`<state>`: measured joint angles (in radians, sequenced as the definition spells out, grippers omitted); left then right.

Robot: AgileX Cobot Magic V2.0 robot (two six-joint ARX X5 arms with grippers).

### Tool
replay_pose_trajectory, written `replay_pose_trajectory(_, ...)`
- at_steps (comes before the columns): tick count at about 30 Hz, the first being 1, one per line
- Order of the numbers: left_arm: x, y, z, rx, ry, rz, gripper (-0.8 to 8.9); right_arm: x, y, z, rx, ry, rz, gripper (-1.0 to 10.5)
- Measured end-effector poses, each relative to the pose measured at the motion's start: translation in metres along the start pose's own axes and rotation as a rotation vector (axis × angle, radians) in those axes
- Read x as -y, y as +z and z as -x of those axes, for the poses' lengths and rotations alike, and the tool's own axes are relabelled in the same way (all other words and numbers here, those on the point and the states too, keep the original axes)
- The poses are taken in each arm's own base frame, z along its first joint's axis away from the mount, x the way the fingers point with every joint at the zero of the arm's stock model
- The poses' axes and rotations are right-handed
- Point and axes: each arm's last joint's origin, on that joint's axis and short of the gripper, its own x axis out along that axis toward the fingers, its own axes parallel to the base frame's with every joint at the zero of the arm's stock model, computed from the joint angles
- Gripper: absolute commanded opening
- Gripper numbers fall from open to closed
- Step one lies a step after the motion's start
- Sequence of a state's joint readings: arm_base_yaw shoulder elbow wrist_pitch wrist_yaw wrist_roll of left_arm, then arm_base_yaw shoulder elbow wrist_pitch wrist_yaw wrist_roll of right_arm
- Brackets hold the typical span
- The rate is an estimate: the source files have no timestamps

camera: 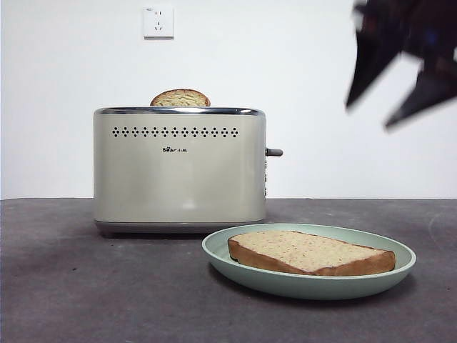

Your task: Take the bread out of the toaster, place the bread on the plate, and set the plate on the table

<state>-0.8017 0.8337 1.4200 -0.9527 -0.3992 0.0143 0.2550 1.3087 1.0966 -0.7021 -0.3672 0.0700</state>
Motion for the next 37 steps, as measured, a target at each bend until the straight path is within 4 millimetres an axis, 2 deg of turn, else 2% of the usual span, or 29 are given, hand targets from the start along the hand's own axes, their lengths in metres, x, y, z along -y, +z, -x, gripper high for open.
replay_pose_trajectory(4,0.007,-0.036,-0.021,-0.038,0.086,0.02,3.14,-0.017,-0.004,0.038,0.114,0.097,0.037,3.2)
replay_pose_trajectory(7,0.014,-0.064,-0.034,-0.007,0.067,0.079,3.14,-0.027,-0.01,0.059,0.167,0.181,0.064,3.2)
replay_pose_trajectory(12,0.021,-0.104,-0.048,0.085,0.007,0.188,3.13,-0.041,-0.019,0.084,0.226,0.268,0.109,3.1)
replay_pose_trajectory(17,0.029,-0.135,-0.067,0.051,0.017,0.206,3.09,-0.05,-0.026,0.097,0.262,0.285,0.144,3.0)
replay_pose_trajectory(18,0.03,-0.138,-0.069,0.037,0.02,0.205,2.92,-0.05,-0.026,0.097,0.263,0.286,0.145,2.4)
replay_pose_trajectory(19,0.031,-0.138,-0.071,0.029,0.021,0.206,2.2,-0.05,-0.027,0.098,0.259,0.284,0.142,1.7)
replay_pose_trajectory(20,0.031,-0.138,-0.072,0.031,0.017,0.208,1.11,-0.05,-0.028,0.097,0.251,0.283,0.138,0.9)
replay_pose_trajectory(21,0.031,-0.137,-0.071,0.043,0.009,0.214,-0.4,-0.049,-0.029,0.097,0.241,0.282,0.134,0.0)
replay_pose_trajectory(22,0.031,-0.135,-0.07,0.061,-0.003,0.222,-0.07,-0.049,-0.03,0.097,0.232,0.281,0.132,-0.1)
replay_pose_trajectory(30,0.031,-0.132,-0.069,0.088,-0.035,0.238,-0.08,-0.049,-0.033,0.096,0.205,0.272,0.163,0.0)
replay_pose_trajectory(37,0.031,-0.137,-0.069,0.035,-0.031,0.22,-0.03,-0.048,-0.033,0.096,0.206,0.272,0.163,0.0)
